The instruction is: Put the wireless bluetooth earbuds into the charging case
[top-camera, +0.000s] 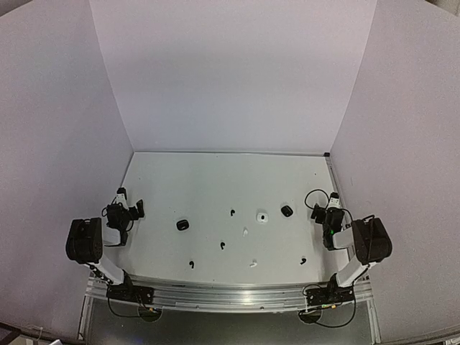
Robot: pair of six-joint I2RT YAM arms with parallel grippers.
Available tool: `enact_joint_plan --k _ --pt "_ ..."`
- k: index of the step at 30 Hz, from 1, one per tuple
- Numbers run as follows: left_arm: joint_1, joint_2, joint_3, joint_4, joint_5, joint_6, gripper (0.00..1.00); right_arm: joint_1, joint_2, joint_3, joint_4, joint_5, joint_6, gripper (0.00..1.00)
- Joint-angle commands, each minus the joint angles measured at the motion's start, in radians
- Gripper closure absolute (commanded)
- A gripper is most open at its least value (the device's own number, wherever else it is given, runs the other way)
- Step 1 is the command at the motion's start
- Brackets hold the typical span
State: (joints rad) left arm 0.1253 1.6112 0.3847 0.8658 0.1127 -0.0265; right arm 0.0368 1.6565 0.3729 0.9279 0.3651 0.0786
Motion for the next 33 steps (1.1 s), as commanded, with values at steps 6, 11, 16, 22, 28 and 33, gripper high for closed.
enact_joint_plan --k 6,11,16,22,28,33 --pt "0.005 0.005 0.020 0.046 0.001 -0.007 0.00 -0.003 -0.305 0.109 -0.349 -0.224 -0.025 0.02" --pt "0.005 -0.039 0.015 0.012 0.054 0.012 0.00 0.053 -0.367 0.229 -0.574 -0.571 -0.089 0.02" --pt "0.004 -0.185 0.220 -0.471 0.029 -0.053 0.00 0.296 -0.286 0.442 -1.022 -0.643 -0.477 0.02" --pt "-0.038 -0.209 0.522 -0.824 0.298 -0.136 0.00 0.409 -0.149 0.589 -1.243 -0.650 -0.737 0.02" --pt "-0.254 -0.225 0.598 -1.022 0.355 0.055 0.00 0.413 0.058 0.776 -1.371 -0.680 -0.887 0.08" --pt "-0.283 -0.251 0.602 -1.081 0.553 0.075 0.00 0.414 0.215 0.903 -1.464 -0.696 -0.958 0.09"
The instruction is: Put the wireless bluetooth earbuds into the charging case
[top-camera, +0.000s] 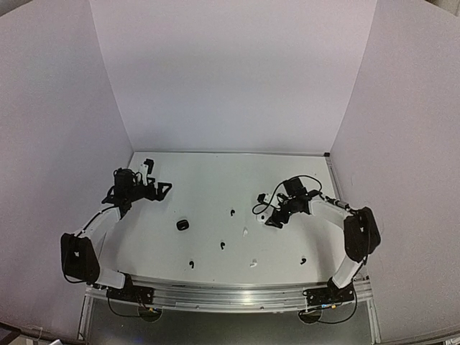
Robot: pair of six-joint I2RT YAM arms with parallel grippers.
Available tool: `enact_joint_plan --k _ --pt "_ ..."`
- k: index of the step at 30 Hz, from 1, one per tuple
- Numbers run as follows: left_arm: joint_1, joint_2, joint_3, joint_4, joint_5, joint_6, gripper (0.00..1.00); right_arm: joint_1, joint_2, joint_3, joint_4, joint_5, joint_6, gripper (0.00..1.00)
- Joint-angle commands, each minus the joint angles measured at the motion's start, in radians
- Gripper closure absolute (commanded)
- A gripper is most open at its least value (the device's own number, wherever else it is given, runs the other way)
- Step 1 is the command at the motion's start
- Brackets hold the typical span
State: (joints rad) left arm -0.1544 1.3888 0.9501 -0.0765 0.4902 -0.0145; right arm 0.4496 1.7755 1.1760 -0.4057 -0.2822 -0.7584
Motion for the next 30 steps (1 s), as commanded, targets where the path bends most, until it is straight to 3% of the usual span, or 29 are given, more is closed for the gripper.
enact_joint_plan --k 1,12,22,30 --pt "-0.007 -0.034 0.033 -0.142 0.200 0.072 0.00 0.001 0.116 0.118 -0.132 -0.056 -0.128 0.10" --pt "-0.046 -0.024 0.058 -0.221 0.266 0.146 0.01 0.007 0.257 0.229 -0.185 -0.069 -0.185 0.23" --pt "-0.047 -0.001 0.077 -0.217 0.252 0.157 0.00 0.017 0.315 0.250 -0.184 -0.039 -0.167 0.47" --pt "-0.050 0.001 0.077 -0.216 0.255 0.159 0.01 0.024 0.346 0.289 -0.185 -0.037 -0.131 0.48"
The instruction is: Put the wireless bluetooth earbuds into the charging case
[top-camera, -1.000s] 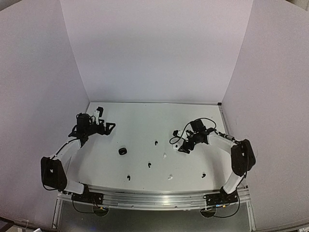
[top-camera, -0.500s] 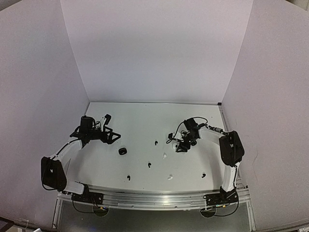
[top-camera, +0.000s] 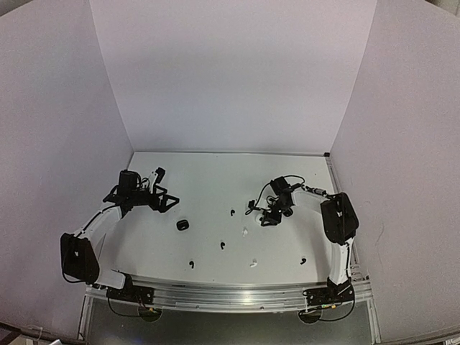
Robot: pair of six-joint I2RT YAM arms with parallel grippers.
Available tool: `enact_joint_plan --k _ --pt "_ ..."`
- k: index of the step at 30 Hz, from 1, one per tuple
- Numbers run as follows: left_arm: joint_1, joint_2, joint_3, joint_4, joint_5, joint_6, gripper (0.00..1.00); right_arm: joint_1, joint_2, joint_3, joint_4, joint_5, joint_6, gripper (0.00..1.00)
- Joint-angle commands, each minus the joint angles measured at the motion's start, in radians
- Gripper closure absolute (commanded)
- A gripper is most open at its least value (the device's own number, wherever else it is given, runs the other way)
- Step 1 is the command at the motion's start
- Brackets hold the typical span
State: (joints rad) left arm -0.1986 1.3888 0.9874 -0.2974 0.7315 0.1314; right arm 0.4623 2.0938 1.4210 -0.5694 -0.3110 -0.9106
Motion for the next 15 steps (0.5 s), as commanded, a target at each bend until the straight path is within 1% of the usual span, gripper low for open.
enact_joint_plan --k 1,3,7,8,12,14,15 --pt "-0.006 0.001 0.039 0.005 0.014 0.016 0.00 0.013 0.031 0.046 -0.021 -0.002 0.022 0.49" --pt "-0.006 -0.001 0.039 0.004 0.012 0.018 0.01 0.014 0.036 0.049 -0.021 0.011 0.023 0.54" --pt "-0.007 -0.005 0.039 0.001 0.010 0.022 0.00 0.015 0.031 0.051 -0.021 0.014 0.031 0.71" --pt "-0.006 -0.006 0.040 0.000 0.017 0.024 0.00 0.016 0.027 0.054 -0.021 0.010 0.035 0.77" --pt "-0.009 -0.022 0.041 -0.005 0.033 0.033 0.00 0.031 -0.013 0.068 -0.010 0.017 0.055 0.90" --pt "-0.012 -0.038 0.038 -0.001 0.027 0.015 0.00 0.042 -0.046 0.075 0.021 0.034 0.088 0.93" --pt "-0.014 -0.045 0.037 0.001 0.027 0.001 0.00 0.048 -0.072 0.070 0.056 0.040 0.106 0.92"
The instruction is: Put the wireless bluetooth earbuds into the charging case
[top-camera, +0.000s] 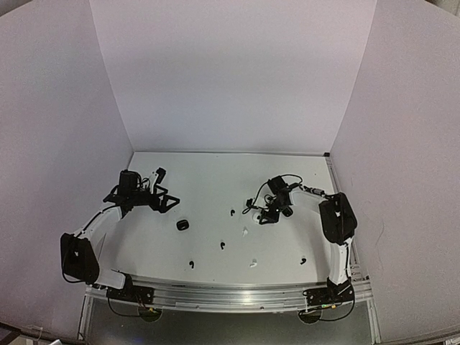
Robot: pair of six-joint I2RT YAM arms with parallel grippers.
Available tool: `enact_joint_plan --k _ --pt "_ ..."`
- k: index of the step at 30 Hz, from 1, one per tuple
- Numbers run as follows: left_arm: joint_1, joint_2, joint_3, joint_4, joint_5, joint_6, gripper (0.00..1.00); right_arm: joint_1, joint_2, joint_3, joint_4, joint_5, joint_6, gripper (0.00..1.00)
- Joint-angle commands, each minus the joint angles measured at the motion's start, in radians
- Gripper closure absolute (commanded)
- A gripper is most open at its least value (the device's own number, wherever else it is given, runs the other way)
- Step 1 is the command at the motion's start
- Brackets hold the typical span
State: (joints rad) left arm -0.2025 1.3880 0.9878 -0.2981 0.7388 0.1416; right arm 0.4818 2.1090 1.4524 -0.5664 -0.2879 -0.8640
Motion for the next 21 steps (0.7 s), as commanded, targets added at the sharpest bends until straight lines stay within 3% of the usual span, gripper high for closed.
enact_joint_plan --k 1,6,9,14,21 --pt "-0.012 -0.050 0.036 0.005 0.022 -0.024 0.00 0.037 -0.115 0.030 0.094 0.022 0.073 0.92" --pt "-0.038 -0.085 0.046 0.040 0.059 -0.088 0.04 0.111 -0.276 -0.004 0.366 0.081 0.120 1.00" --pt "-0.067 -0.110 0.080 0.064 0.110 -0.059 0.18 0.188 -0.329 0.021 0.510 0.148 0.093 1.00" --pt "-0.098 -0.134 0.158 0.118 0.190 0.039 0.36 0.321 -0.315 0.091 0.693 0.279 -0.056 1.00" --pt "-0.130 -0.069 0.294 0.041 0.265 0.032 0.41 0.443 -0.235 0.173 0.911 0.416 -0.228 1.00"
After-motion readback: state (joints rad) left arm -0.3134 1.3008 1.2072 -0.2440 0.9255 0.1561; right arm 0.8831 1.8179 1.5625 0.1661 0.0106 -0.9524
